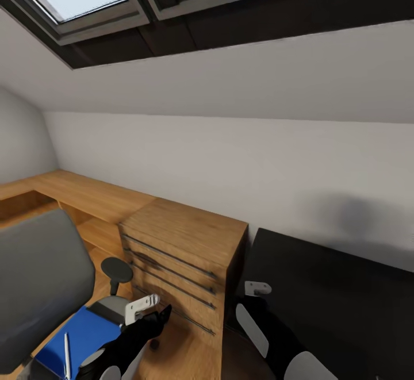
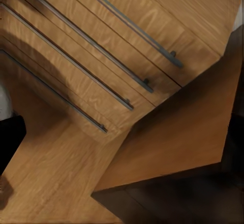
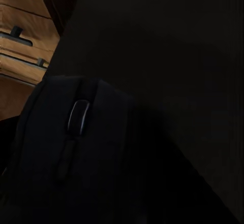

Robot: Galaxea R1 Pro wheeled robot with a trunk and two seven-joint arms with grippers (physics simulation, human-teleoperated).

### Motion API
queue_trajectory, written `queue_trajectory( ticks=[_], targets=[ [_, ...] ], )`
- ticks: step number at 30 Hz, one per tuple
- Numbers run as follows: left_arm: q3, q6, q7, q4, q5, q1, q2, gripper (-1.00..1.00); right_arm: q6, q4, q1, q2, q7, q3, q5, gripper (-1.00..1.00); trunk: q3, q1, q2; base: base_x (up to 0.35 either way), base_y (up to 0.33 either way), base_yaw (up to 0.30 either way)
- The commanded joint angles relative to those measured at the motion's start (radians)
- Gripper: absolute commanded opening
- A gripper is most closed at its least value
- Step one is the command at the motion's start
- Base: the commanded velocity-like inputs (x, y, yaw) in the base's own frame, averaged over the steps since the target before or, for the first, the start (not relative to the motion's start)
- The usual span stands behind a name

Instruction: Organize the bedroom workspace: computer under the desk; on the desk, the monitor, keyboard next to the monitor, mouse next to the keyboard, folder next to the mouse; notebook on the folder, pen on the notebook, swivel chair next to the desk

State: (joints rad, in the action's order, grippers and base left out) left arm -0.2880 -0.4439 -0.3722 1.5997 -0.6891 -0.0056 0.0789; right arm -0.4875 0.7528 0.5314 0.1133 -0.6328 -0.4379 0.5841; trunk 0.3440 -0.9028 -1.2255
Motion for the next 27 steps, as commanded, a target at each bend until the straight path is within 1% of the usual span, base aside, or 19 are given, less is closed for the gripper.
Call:
queue_trajectory(
  ticks=[1, 2, 3, 4, 5, 6, 7, 8, 10, 13, 14, 17, 18, 20, 21, 24, 27],
  targets=[
    [-0.001, -0.001, -0.010, 0.002, -0.010, -0.001, 0.001, 1.00, 0.003, 0.007, 0.001, -0.001, -0.011, -0.003, 0.011, -1.00, -0.002, 0.004, 0.006, -0.277, 0.000, 0.000],
    [-0.001, -0.001, -0.010, 0.002, -0.010, -0.001, 0.001, 1.00, 0.010, 0.033, 0.001, -0.002, -0.014, -0.001, 0.010, -1.00, -0.005, 0.008, 0.013, -0.307, 0.000, 0.000],
    [-0.001, -0.001, -0.010, 0.002, -0.010, -0.001, 0.001, 1.00, 0.018, 0.084, 0.001, -0.005, -0.019, 0.007, 0.010, -1.00, -0.008, 0.012, 0.020, -0.322, 0.000, 0.000],
    [-0.001, -0.001, -0.010, 0.002, -0.010, -0.001, 0.001, 1.00, 0.019, 0.105, 0.000, -0.006, -0.021, 0.012, 0.010, -1.00, -0.012, 0.016, 0.027, -0.325, 0.000, 0.000],
    [-0.001, -0.001, -0.010, 0.002, -0.010, -0.001, 0.001, 1.00, 0.021, 0.147, -0.001, -0.013, -0.025, 0.023, 0.011, -1.00, -0.015, 0.020, 0.034, -0.329, 0.000, 0.000],
    [-0.001, -0.001, -0.010, 0.002, -0.010, -0.001, 0.001, 1.00, 0.022, 0.188, -0.002, -0.022, -0.029, 0.032, 0.012, -1.00, -0.018, 0.023, 0.041, -0.332, 0.000, 0.000],
    [0.000, -0.001, -0.010, 0.002, -0.010, -0.001, 0.001, 1.00, 0.023, 0.208, -0.002, -0.027, -0.030, 0.036, 0.012, -1.00, -0.021, 0.027, 0.048, -0.333, 0.000, 0.000],
    [0.000, -0.001, -0.010, 0.002, -0.010, -0.001, 0.001, 1.00, 0.023, 0.280, -0.005, -0.047, -0.034, 0.045, 0.014, -1.00, -0.024, 0.031, 0.055, -0.336, 0.000, 0.000],
    [-0.001, -0.001, -0.010, 0.002, -0.010, -0.001, 0.001, 1.00, 0.022, 0.339, -0.008, -0.062, -0.036, 0.050, 0.015, -1.00, -0.030, 0.039, 0.069, -0.259, 0.000, 0.000],
    [-0.005, 0.001, -0.011, 0.002, -0.006, -0.001, 0.000, 1.00, 0.021, 0.375, -0.009, -0.068, -0.038, 0.052, 0.016, -1.00, -0.040, 0.050, 0.090, -0.106, 0.000, 0.000],
    [-0.008, 0.003, -0.011, 0.002, -0.003, -0.001, 0.000, 1.00, 0.020, 0.418, -0.010, -0.070, -0.040, 0.053, 0.016, -1.00, -0.043, 0.054, 0.097, -0.021, 0.000, 0.000],
    [-0.010, 0.004, -0.011, 0.002, -0.002, -0.001, -0.001, 1.00, 0.019, 0.473, -0.029, -0.072, -0.040, 0.055, 0.016, -1.00, -0.052, 0.066, 0.118, -0.008, 0.000, 0.000],
    [-0.012, 0.002, -0.010, -0.001, -0.002, -0.001, 0.000, 1.00, 0.020, 0.531, -0.063, -0.098, -0.041, 0.073, 0.017, -1.00, -0.052, 0.066, 0.118, 0.000, 0.000, 0.000],
    [-0.012, 0.000, -0.009, -0.002, -0.003, -0.001, 0.000, 1.00, 0.020, 0.539, -0.068, -0.102, -0.041, 0.079, 0.021, -1.00, -0.053, 0.066, 0.118, 0.000, 0.000, -0.017],
    [-0.013, 0.001, -0.008, -0.004, -0.003, -0.001, 0.000, 1.00, 0.020, 0.546, -0.073, -0.112, -0.041, 0.091, 0.064, -1.00, -0.054, 0.066, 0.118, -0.283, 0.000, -0.197],
    [-0.013, 0.001, -0.008, -0.004, -0.003, -0.001, 0.000, 1.00, 0.020, 0.546, -0.073, -0.114, -0.041, 0.106, 0.066, -1.00, -0.057, 0.066, 0.118, -0.314, 0.000, -0.201],
    [-0.013, 0.002, -0.008, -0.004, -0.003, -0.001, -0.001, 1.00, 0.020, 0.546, -0.073, -0.115, -0.041, 0.111, 0.066, -1.00, -0.061, 0.066, 0.118, -0.332, 0.000, -0.207]
  ],
)
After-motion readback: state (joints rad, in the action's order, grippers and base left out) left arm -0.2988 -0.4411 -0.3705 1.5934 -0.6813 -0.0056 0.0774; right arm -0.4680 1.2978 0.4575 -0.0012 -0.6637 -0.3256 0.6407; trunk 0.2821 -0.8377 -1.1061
